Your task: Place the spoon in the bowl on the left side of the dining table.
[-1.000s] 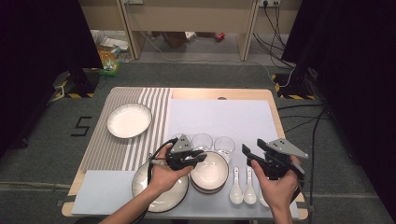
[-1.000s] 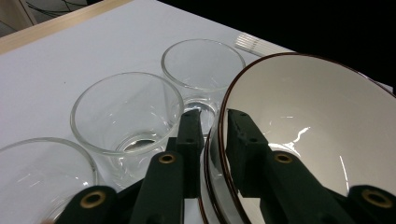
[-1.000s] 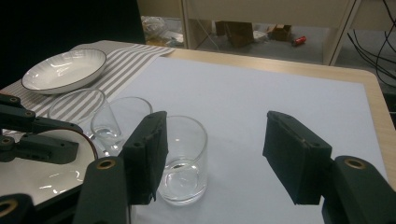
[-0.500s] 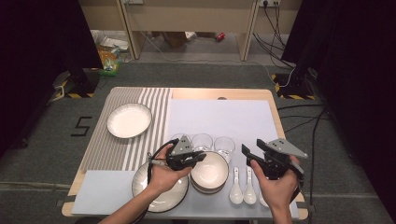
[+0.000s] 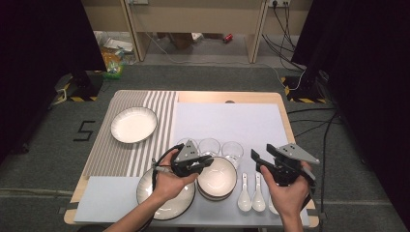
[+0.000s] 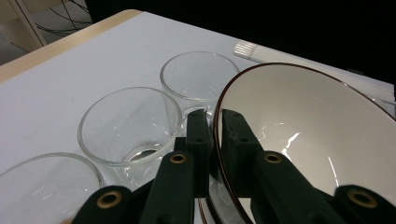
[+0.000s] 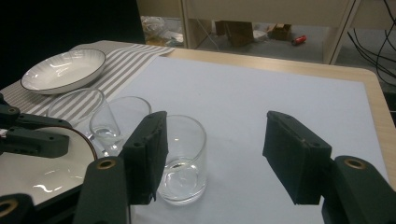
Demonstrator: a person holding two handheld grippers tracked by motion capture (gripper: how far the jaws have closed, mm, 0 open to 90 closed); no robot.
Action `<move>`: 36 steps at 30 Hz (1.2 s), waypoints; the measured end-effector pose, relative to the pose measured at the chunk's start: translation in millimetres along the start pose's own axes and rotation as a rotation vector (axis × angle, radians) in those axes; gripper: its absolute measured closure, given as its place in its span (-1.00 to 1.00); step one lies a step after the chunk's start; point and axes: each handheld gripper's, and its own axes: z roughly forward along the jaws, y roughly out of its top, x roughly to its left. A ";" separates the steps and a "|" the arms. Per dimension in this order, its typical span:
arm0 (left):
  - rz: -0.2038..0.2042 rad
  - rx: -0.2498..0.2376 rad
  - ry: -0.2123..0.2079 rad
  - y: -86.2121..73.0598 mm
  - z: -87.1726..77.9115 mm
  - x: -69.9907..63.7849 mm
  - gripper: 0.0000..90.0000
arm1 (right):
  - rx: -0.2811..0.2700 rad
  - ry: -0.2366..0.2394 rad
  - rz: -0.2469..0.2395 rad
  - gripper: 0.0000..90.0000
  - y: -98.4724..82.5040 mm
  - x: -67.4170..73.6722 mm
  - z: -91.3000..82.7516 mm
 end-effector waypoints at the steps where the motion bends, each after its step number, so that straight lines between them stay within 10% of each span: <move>1: -0.007 -0.013 -0.001 0.2 -0.3 -0.7 0.81 | -0.001 -0.001 -0.001 -0.10 -0.1 -0.1 0.1; 36: -0.057 -0.111 -0.007 14.7 -32.5 7.5 0.81 | -0.016 -0.003 0.003 -0.10 -0.1 -2.1 -1.1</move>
